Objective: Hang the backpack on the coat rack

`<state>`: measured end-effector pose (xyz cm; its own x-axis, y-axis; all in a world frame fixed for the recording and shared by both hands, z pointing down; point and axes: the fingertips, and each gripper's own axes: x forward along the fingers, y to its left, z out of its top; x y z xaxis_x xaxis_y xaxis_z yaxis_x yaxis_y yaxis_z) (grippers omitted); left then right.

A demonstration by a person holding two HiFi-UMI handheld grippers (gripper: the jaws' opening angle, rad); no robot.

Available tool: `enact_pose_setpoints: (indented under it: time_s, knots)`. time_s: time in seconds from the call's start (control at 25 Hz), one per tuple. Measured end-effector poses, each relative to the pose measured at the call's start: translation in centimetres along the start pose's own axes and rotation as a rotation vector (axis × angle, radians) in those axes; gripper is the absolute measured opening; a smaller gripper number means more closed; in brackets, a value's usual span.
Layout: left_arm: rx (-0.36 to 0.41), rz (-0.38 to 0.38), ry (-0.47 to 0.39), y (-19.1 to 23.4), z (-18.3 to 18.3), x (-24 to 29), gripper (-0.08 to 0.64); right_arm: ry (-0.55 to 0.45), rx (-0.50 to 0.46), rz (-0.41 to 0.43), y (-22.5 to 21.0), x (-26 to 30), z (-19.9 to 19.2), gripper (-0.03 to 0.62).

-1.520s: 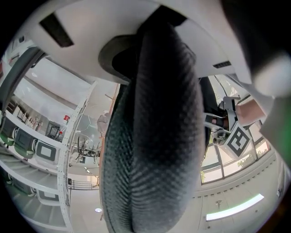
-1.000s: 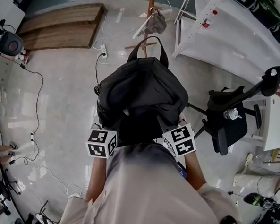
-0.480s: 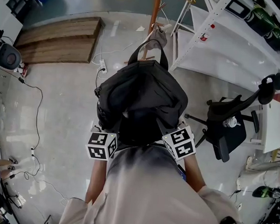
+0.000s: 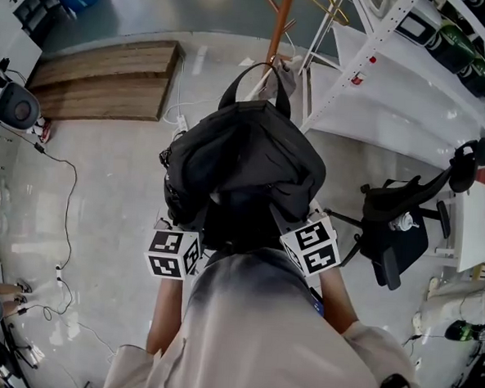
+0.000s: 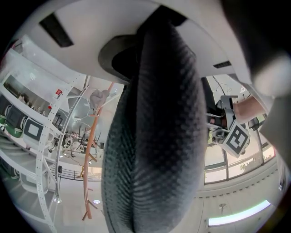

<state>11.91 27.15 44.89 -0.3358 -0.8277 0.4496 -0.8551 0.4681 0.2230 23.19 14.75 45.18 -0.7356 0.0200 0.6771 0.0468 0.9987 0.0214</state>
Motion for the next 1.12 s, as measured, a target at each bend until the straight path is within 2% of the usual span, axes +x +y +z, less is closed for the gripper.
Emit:
enact_pose_setpoints:
  time_s: [0.4,1.12]
  knots:
    - [0.013,0.012,0.001,3.1,2.6,3.2,0.160,-0.006,0.002,0.009,-2.2,3.5,3.0,0.117]
    - [0.031,0.002,0.031,7.6,10.2,15.1,0.160,0.002,0.041,0.023,-12.5,11.2,9.7,0.118]
